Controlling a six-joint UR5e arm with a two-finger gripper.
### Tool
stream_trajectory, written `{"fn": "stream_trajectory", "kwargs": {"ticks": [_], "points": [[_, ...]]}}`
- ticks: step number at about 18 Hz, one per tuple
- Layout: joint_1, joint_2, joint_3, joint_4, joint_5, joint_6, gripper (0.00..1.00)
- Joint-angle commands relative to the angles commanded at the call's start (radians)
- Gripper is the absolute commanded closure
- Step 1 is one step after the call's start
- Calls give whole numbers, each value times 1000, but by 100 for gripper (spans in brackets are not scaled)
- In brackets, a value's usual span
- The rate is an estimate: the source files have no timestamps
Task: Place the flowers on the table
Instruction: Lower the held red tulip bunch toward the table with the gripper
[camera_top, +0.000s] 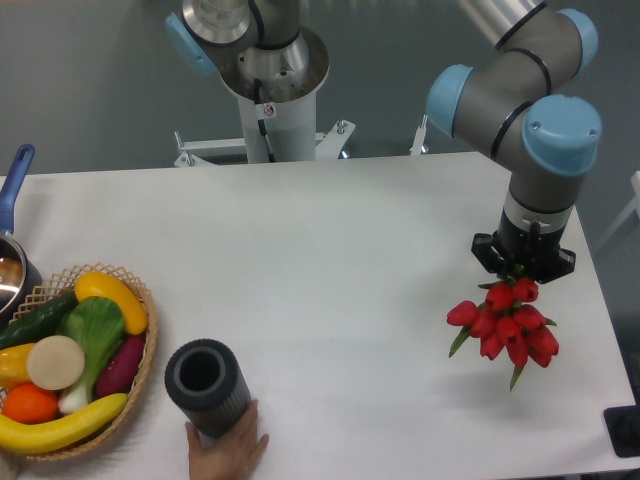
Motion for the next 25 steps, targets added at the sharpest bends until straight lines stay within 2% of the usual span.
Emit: {"fn": "stream_trajectory", "kwargs": {"ticks": [5, 7, 14, 18, 22, 23, 24, 25], "points": [[-15, -12, -2, -1, 3, -9, 100], [-32, -18, -3, -5, 3, -14, 97], [-61, -5, -103, 3, -12, -11, 94], [-84, -5, -115, 3, -37, -14, 83], [-84, -9, -115, 3, -101, -14, 45], [-83, -8, -115, 3, -101, -15, 18], [-84, -8, -115, 5, -100, -15, 0], [-83, -8, -117, 5, -101, -15, 0]]}}
